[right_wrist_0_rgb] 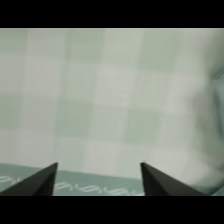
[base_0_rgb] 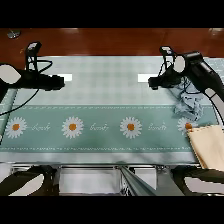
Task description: Fold the shirts.
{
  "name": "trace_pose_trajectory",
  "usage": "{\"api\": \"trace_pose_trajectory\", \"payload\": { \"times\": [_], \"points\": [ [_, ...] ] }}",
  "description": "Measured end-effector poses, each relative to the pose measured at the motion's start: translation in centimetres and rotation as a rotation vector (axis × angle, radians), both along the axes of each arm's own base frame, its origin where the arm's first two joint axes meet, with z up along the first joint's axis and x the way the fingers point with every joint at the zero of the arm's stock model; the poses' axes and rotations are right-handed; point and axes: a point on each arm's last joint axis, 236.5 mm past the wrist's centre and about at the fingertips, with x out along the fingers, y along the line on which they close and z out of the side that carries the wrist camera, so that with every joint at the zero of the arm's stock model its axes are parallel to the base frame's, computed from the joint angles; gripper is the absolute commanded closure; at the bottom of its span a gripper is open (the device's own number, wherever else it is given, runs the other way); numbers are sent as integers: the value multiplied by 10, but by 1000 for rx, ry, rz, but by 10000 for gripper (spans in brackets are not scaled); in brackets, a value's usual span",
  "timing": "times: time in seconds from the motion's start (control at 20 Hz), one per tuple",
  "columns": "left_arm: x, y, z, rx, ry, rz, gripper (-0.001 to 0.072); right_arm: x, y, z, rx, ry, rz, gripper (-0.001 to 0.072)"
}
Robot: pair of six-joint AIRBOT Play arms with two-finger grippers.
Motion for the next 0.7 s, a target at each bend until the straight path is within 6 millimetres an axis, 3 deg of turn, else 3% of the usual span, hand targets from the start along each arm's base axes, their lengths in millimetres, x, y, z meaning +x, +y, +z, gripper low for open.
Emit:
{"api": "trace_pose_trajectory", "payload": {
  "times": [0.2,0.35,0.55,0.7],
  "points": [
    [23,4,-9,4,-49,31,3,55,-70,36,-110,-242,-153,81],
    [32,9,-24,29,-45,36,3,67,-141,45,-109,-309,-358,81],
    [38,15,-46,49,-10,44,3,60,-203,12,-67,-249,-538,81],
    [41,21,-56,55,4,57,3,52,-222,-23,-33,-165,-610,81]
  ]
}}
